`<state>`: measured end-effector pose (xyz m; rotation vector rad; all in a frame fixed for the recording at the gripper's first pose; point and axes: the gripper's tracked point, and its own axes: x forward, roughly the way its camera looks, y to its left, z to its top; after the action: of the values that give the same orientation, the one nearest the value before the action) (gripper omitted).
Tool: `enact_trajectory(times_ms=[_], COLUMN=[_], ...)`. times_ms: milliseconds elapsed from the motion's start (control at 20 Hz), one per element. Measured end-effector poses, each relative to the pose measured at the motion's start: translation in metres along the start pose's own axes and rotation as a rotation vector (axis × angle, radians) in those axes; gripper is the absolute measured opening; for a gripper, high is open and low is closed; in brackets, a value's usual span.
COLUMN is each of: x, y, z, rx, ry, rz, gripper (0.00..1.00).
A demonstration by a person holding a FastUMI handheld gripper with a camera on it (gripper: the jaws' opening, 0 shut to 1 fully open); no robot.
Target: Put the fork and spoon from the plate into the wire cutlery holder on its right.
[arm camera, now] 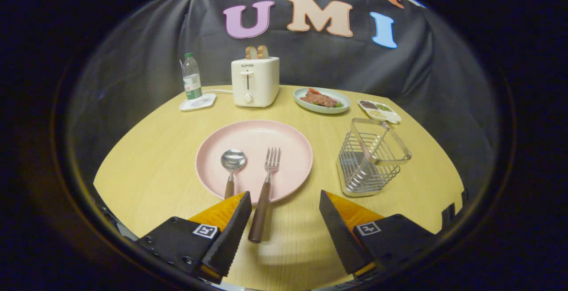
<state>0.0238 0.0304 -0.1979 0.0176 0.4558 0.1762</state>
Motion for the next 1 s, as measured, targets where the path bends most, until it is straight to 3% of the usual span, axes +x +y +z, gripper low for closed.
enact_trajectory(times_ms=[300, 600, 750, 850, 1000], x=[0.003, 0.006, 0.004, 0.006, 0.01], y=[0.013, 0.022, 0.024, 0.026, 0.029], z=[-0.01, -0.017, -0.015, -0.017, -0.016], rx=[-0.026, -0.065, -0.089, -0.106, -0.108], ry=[0.039, 0.051, 0.041, 0.049, 0.052], rz=[0.046, 0.045, 0.038, 0.027, 0.019], gripper=[0.83, 0.49, 0.49, 0.23, 0.21])
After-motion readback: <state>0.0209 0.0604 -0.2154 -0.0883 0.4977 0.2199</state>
